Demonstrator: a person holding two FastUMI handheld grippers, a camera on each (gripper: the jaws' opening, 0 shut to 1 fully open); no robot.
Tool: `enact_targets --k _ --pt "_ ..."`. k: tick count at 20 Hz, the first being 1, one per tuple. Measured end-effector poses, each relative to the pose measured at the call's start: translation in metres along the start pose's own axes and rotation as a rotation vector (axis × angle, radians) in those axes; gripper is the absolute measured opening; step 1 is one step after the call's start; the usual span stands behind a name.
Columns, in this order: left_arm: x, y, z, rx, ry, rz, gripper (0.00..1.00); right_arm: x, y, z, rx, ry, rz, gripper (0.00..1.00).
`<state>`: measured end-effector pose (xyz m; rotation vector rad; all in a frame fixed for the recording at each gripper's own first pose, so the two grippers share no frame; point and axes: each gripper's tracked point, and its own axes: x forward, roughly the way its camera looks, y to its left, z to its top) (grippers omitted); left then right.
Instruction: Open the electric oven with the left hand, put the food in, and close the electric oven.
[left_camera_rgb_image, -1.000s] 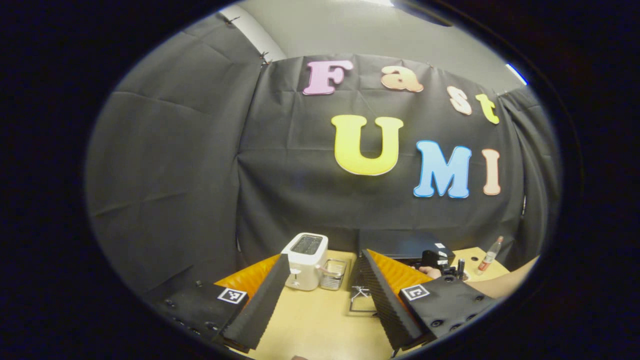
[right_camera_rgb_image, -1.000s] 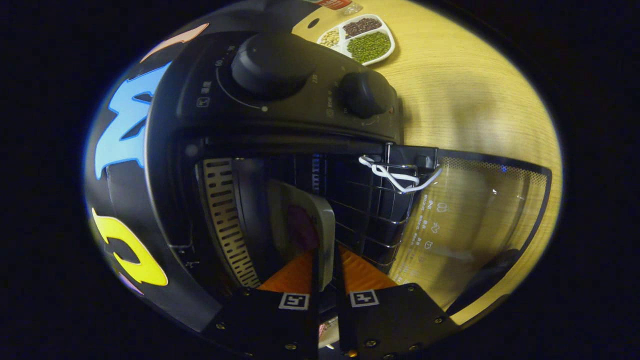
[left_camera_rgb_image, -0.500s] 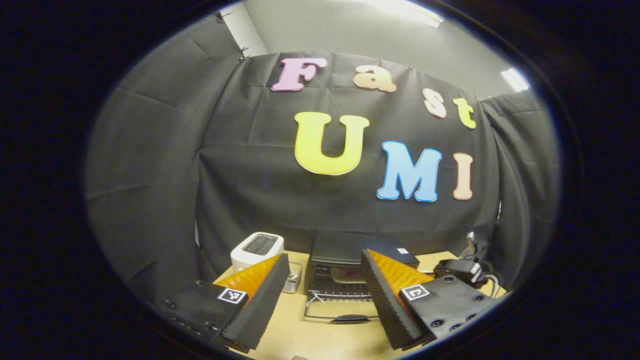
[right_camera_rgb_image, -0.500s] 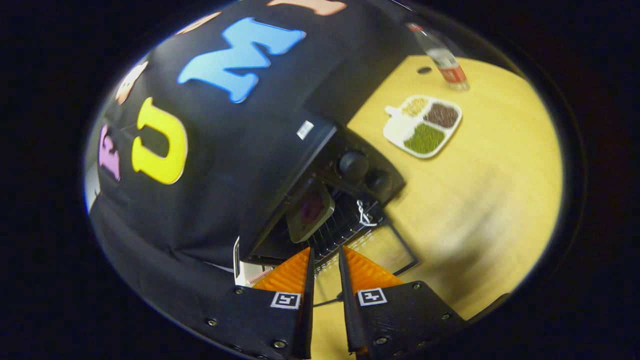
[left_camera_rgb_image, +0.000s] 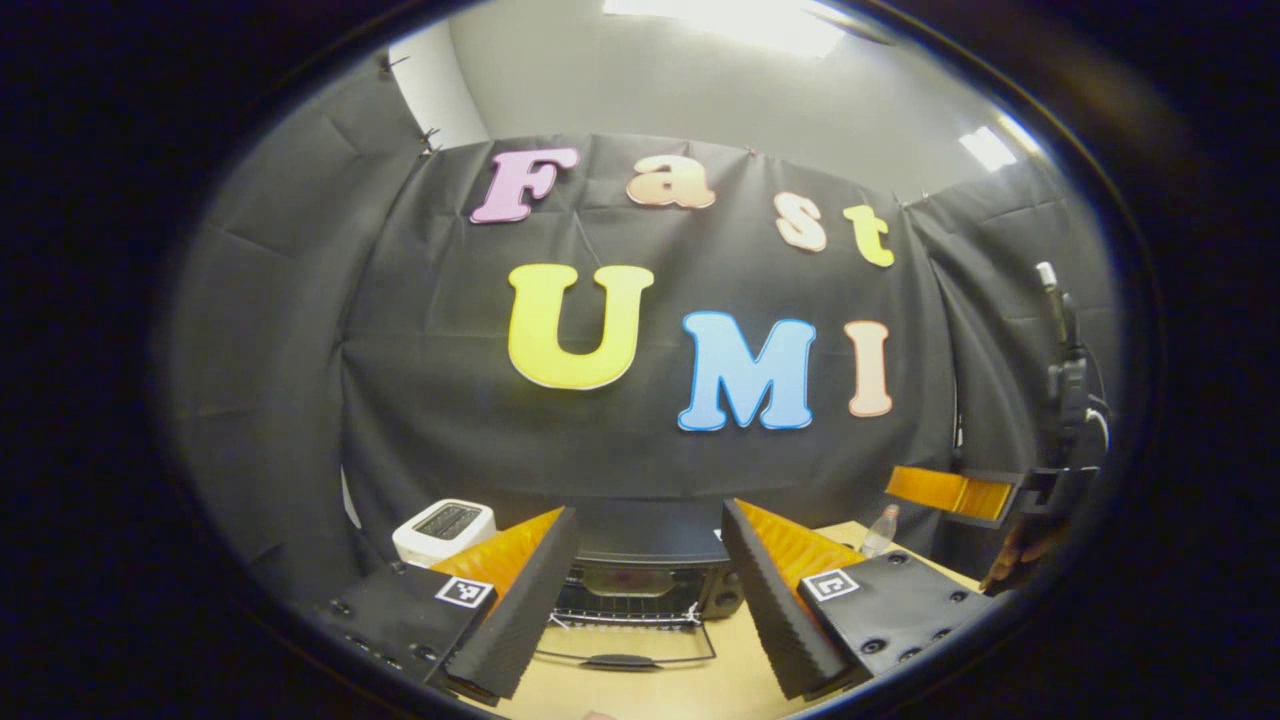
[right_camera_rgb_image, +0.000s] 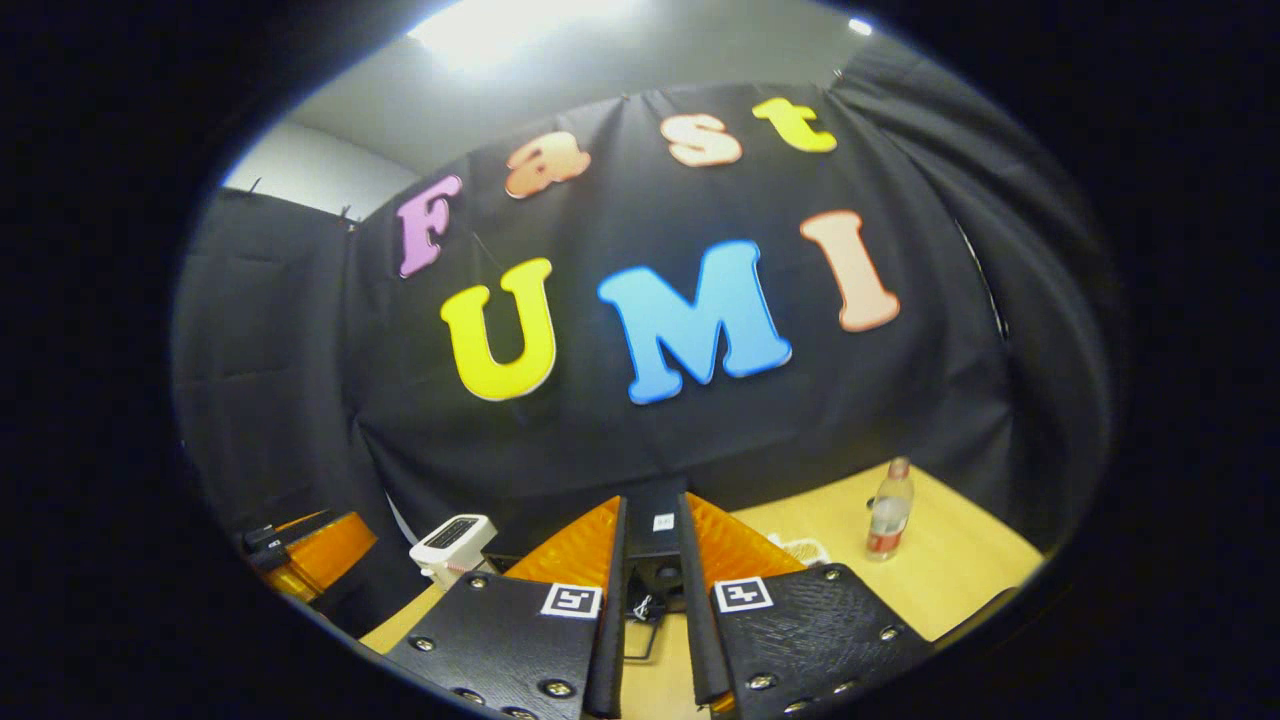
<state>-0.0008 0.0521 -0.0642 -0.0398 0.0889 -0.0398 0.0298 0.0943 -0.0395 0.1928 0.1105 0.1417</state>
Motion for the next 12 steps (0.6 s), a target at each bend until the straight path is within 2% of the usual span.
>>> enact_targets --k 1,2,4,5,9,12 --pt "0.001 -0.005 -0.001 0.004 -0.002 0.006 1.00 -0.005 0.004 0.002 -0.016 -0.013 0.025 0.29" --pt "0.003 -0.006 -0.003 0.012 0.004 0.019 0.92 -0.012 0.002 0.003 -0.036 -0.007 0.021 0.48" --pt "0.005 -0.009 -0.015 0.006 0.039 0.027 0.93 -0.017 -0.002 0.000 -0.047 0.002 0.028 0.87" --pt "0.007 -0.009 -0.021 0.003 0.054 0.030 0.95 -0.017 -0.003 0.002 -0.036 -0.002 0.029 0.81" --pt "0.015 -0.009 -0.045 0.023 0.125 0.025 1.00 -0.014 -0.017 0.013 -0.038 -0.042 -0.002 0.83" --pt "0.025 -0.012 -0.087 0.011 0.246 -0.011 1.00 -0.013 -0.025 0.011 -0.040 -0.032 -0.020 0.83"
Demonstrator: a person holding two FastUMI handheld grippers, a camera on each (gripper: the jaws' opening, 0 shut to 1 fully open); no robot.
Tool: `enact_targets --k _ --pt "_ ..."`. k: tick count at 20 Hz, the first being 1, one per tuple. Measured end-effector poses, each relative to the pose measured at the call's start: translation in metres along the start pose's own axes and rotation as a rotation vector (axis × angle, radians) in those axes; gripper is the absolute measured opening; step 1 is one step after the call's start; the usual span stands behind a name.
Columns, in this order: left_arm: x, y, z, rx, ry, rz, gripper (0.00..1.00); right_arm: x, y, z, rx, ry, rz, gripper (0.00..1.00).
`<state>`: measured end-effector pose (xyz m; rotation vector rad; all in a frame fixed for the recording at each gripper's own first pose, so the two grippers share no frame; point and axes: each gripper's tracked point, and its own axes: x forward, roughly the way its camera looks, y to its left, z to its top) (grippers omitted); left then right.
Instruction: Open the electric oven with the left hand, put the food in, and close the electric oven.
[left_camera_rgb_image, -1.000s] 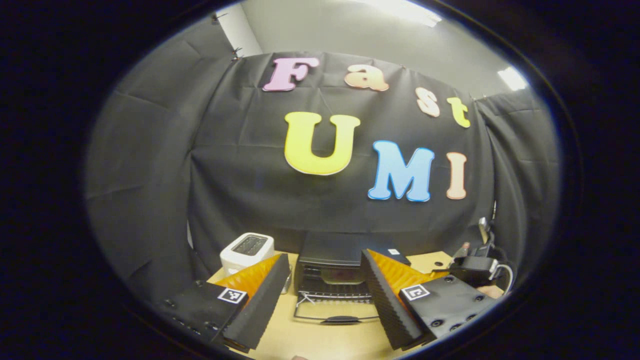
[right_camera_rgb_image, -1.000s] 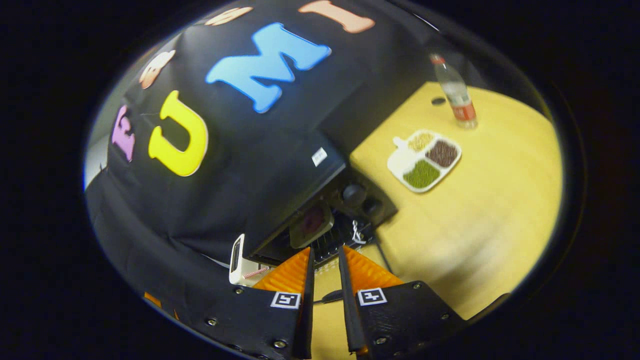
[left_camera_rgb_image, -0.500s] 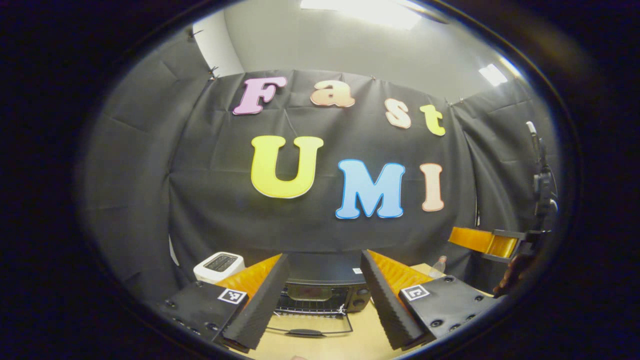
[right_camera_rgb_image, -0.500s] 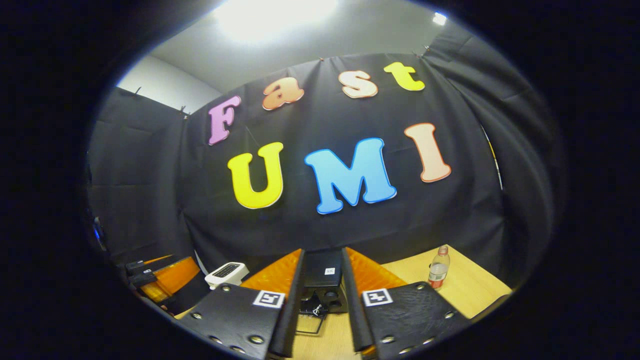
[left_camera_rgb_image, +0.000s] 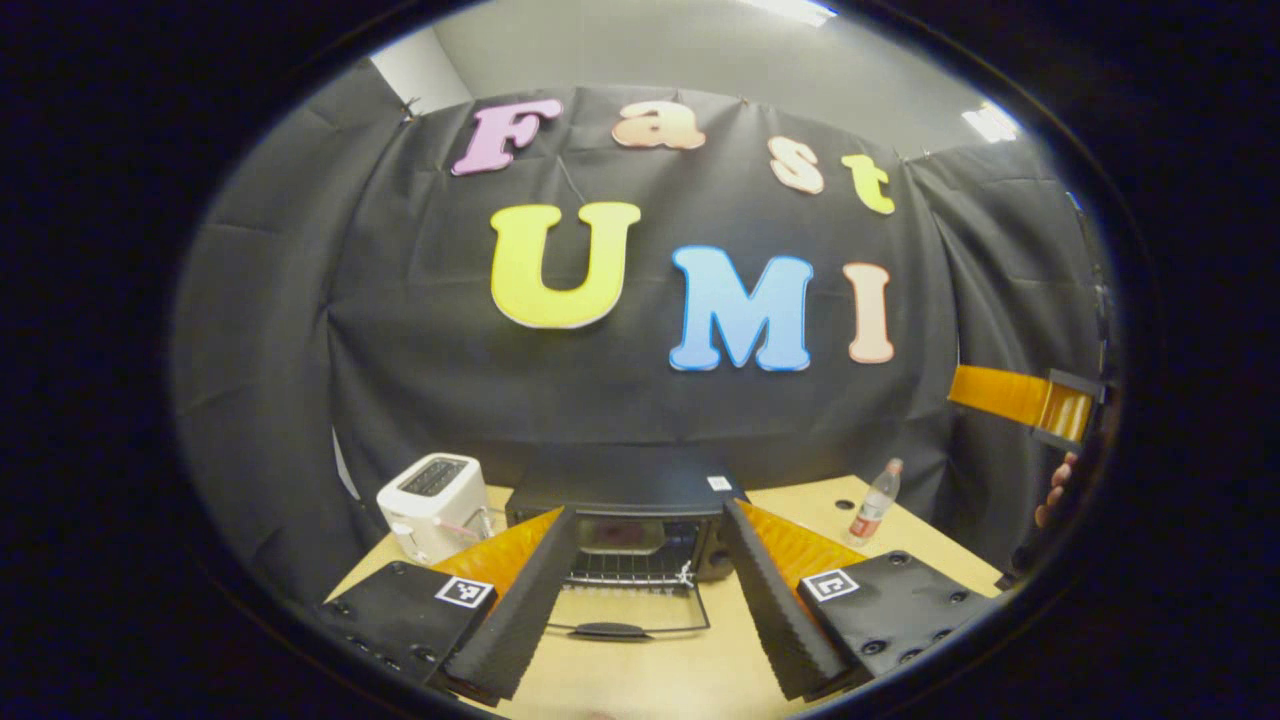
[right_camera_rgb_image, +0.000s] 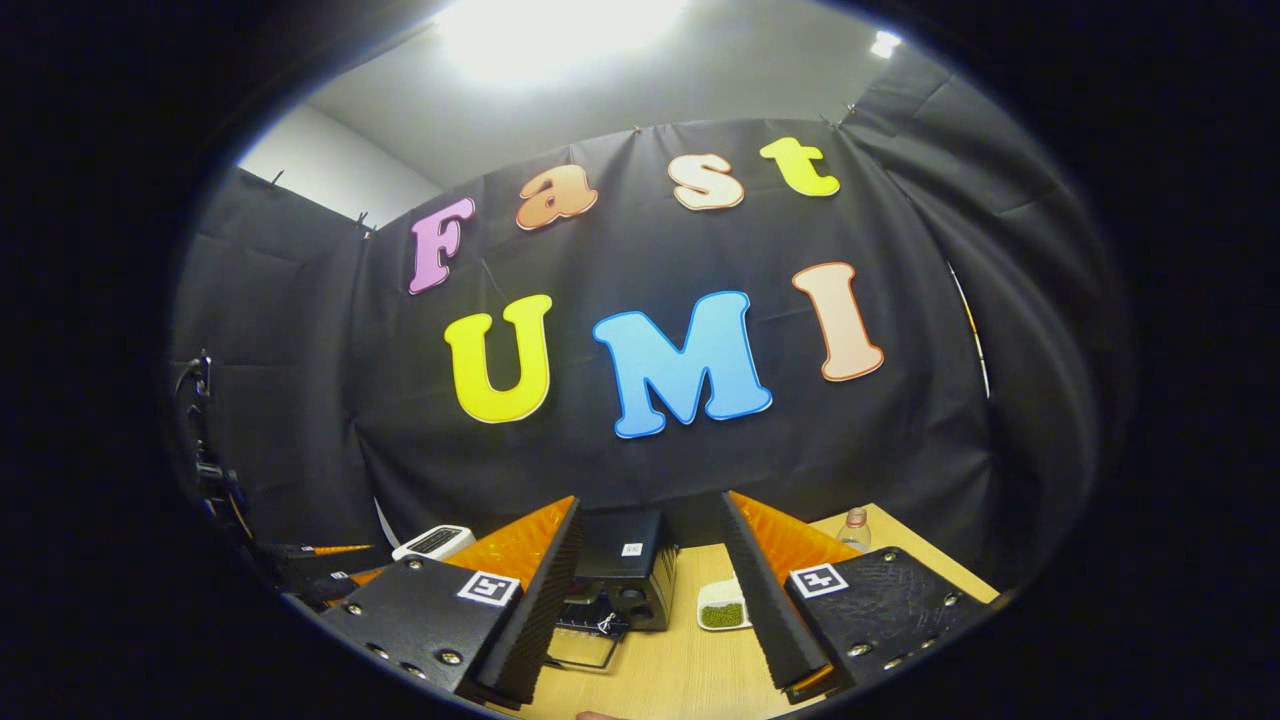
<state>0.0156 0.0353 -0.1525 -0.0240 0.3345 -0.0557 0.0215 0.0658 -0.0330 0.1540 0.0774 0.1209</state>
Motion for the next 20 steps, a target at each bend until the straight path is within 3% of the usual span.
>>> enact_targets --k 4,9,16,18,20 --pt "0.026 0.010 -0.065 0.017 0.212 0.009 0.96 0.003 -0.011 -0.011 0.011 0.046 -0.022 0.83" --pt "0.047 0.024 -0.158 0.009 0.511 0.015 1.00 0.011 -0.031 -0.025 0.031 0.107 -0.058 0.83" --pt "0.079 0.047 -0.260 0.051 0.799 -0.011 0.97 0.016 -0.065 -0.042 0.032 0.170 -0.127 0.83" --pt "0.087 0.046 -0.282 0.043 0.865 -0.024 1.00 0.019 -0.071 -0.045 0.029 0.182 -0.140 0.83" --pt "0.099 0.050 -0.295 0.041 0.896 -0.013 0.97 0.021 -0.074 -0.047 0.026 0.191 -0.148 0.83"
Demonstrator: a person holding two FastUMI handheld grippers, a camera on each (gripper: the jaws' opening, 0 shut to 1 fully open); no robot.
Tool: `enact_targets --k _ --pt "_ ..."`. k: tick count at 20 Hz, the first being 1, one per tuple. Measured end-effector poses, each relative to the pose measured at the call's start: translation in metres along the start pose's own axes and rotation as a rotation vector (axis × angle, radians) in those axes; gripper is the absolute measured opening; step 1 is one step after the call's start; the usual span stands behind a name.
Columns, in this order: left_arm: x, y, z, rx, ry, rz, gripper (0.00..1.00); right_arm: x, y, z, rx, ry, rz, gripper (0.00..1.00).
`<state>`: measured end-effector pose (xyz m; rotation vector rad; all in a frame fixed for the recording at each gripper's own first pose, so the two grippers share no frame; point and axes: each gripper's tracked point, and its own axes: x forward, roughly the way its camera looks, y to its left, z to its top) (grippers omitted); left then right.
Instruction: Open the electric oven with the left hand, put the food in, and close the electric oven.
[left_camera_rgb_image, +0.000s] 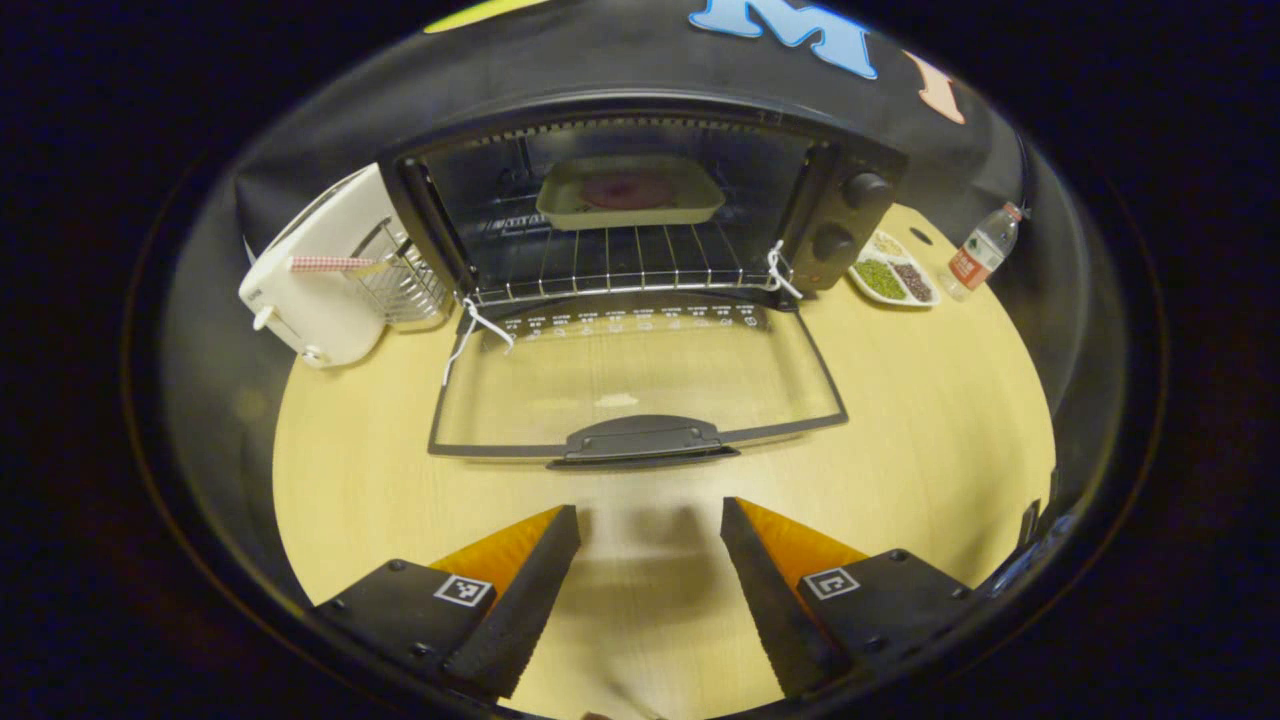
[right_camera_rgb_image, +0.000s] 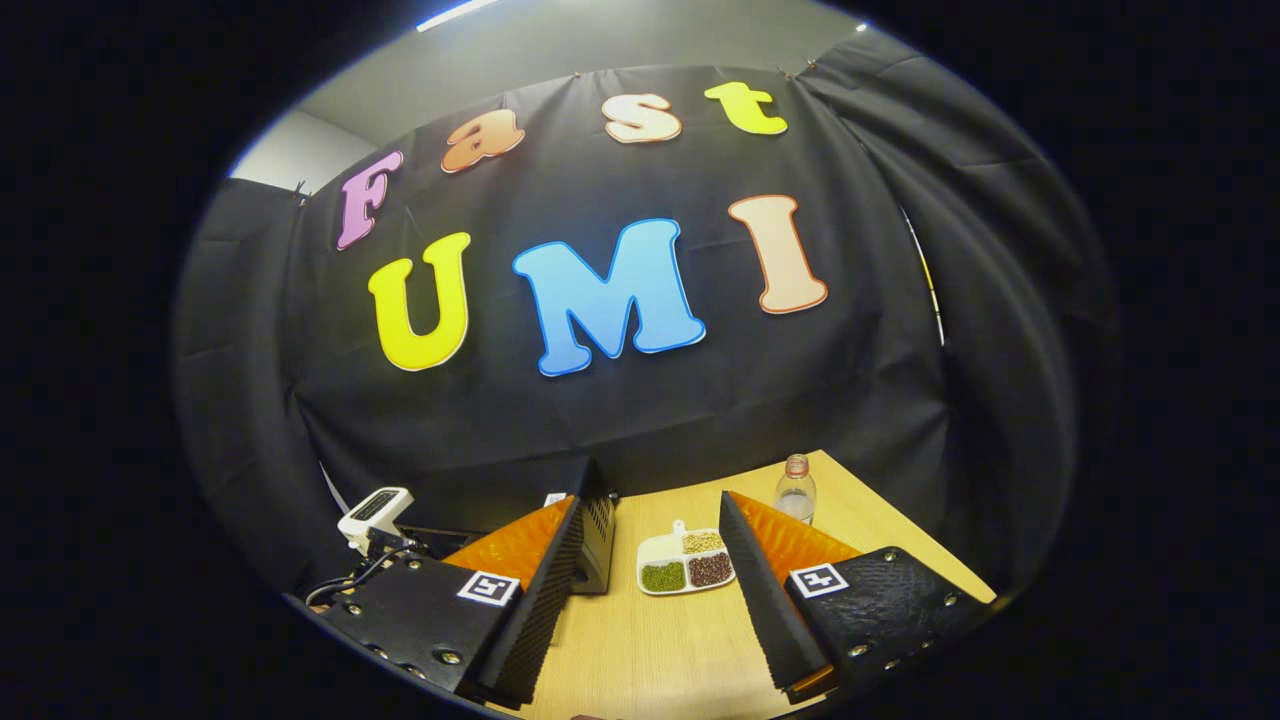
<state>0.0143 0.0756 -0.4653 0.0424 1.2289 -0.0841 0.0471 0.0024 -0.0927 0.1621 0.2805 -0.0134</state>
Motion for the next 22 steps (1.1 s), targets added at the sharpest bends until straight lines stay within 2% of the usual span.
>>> enact_targets --k 5,6,8,9,10,13,14,15,16,18,22 --pt "0.032 0.001 -0.001 -0.033 0.077 0.005 0.97 0.011 -0.008 -0.005 0.011 0.021 -0.025 0.83" --pt "0.036 0.002 0.000 -0.028 0.084 0.011 0.92 0.013 -0.009 -0.006 0.011 0.023 -0.029 0.83" --pt "0.041 0.003 0.004 -0.025 0.084 0.022 0.92 0.015 -0.010 -0.006 0.014 0.027 -0.034 0.83" --pt "0.042 0.003 0.002 -0.027 0.102 0.018 0.97 0.016 -0.010 -0.007 0.014 0.029 -0.036 0.83" --pt "0.047 0.002 0.003 -0.030 0.102 0.016 0.97 0.016 -0.010 -0.008 0.013 0.032 -0.035 0.83" --pt "0.038 0.002 0.006 -0.026 0.090 0.016 0.96 0.019 -0.004 -0.014 0.007 0.047 -0.027 0.83" --pt "0.034 0.002 0.008 -0.027 0.079 0.019 0.92 0.018 -0.003 -0.014 0.006 0.050 -0.022 0.83" --pt "0.028 0.002 0.009 -0.026 0.066 0.020 0.96 0.018 0.000 -0.011 0.006 0.047 -0.016 0.83" --pt "0.022 0.002 0.012 -0.025 0.051 0.021 0.92 0.016 0.003 -0.010 0.003 0.043 -0.009 0.83" --pt "0.008 0.001 0.020 -0.029 0.017 0.019 0.96 0.016 0.007 -0.007 -0.006 0.031 0.004 0.83" --pt "-0.008 -0.006 0.031 -0.030 -0.033 -0.001 0.97 0.014 0.013 -0.009 0.001 0.035 0.019 0.83"
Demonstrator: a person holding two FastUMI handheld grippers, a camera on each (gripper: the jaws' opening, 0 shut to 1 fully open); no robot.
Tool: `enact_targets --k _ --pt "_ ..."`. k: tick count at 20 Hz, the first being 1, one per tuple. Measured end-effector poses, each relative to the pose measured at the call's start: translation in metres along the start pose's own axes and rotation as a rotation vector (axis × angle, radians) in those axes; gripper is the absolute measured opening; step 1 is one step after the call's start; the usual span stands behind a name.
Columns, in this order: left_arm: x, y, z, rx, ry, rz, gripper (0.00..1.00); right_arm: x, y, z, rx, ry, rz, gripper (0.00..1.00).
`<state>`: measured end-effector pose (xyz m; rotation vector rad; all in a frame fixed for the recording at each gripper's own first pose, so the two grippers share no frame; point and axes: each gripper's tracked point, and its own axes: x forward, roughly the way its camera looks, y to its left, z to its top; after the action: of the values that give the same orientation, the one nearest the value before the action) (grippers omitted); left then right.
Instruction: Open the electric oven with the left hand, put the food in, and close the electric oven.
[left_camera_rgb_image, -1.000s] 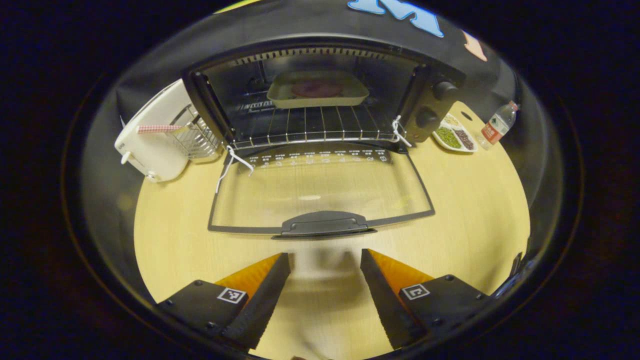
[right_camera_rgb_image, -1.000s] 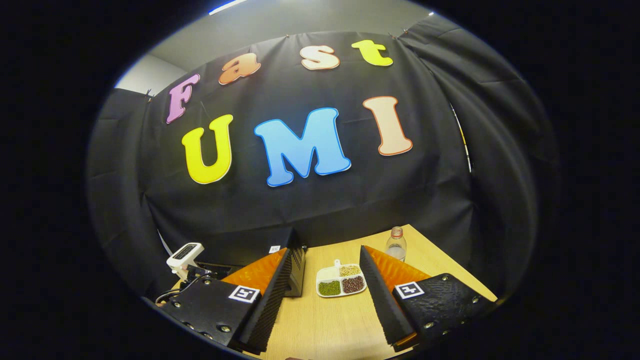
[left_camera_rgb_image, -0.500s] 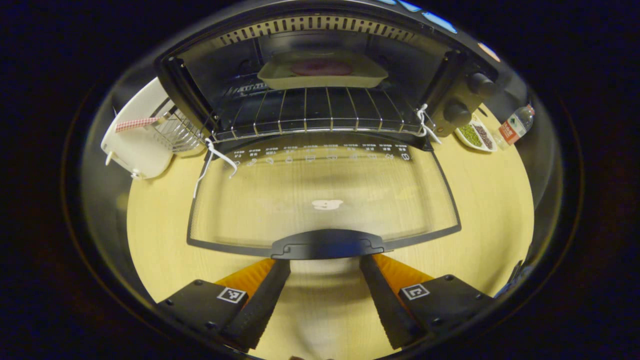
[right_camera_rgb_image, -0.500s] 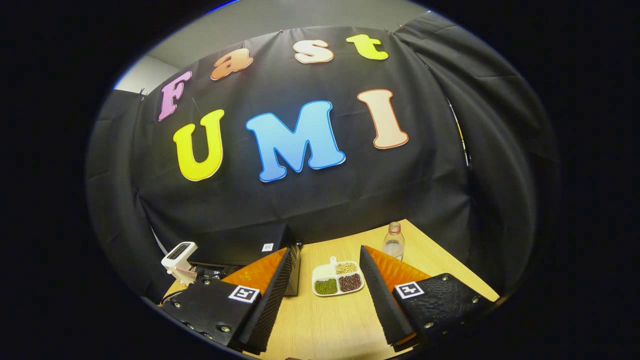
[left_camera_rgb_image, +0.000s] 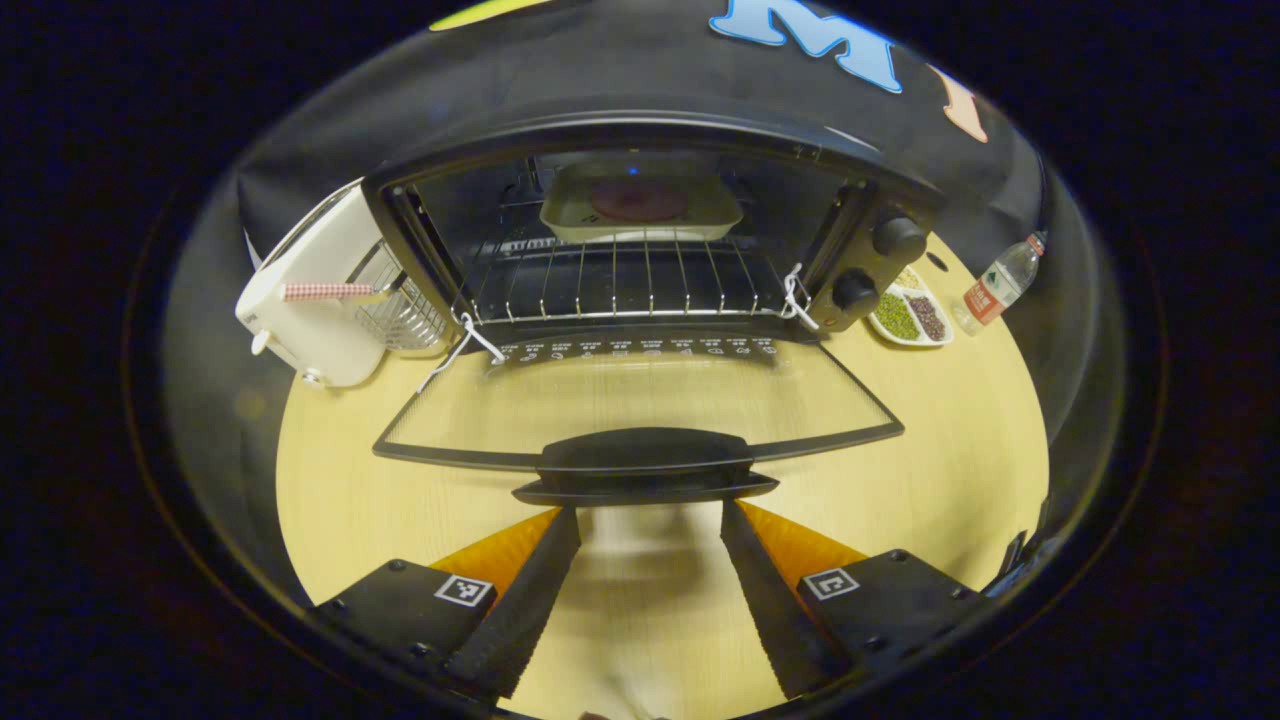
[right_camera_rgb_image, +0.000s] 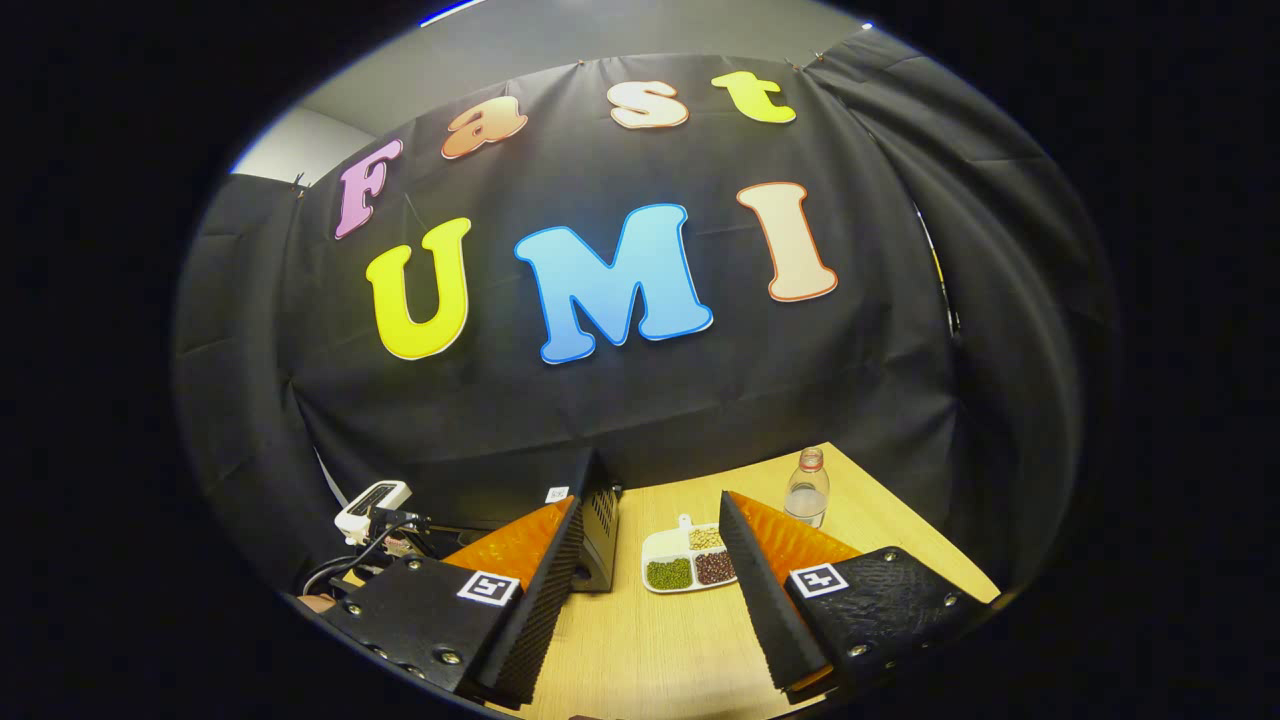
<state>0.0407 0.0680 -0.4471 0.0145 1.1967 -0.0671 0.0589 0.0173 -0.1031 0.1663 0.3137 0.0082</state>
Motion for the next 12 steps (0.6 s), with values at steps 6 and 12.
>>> enact_targets --k 6,12 --pt "-0.009 -0.003 0.022 -0.028 -0.066 -0.004 0.92 -0.003 -0.002 0.001 0.006 -0.002 0.005 0.83" --pt "-0.020 0.002 0.049 0.002 -0.139 0.033 0.97 -0.002 -0.017 -0.005 -0.001 0.009 -0.028 0.83"
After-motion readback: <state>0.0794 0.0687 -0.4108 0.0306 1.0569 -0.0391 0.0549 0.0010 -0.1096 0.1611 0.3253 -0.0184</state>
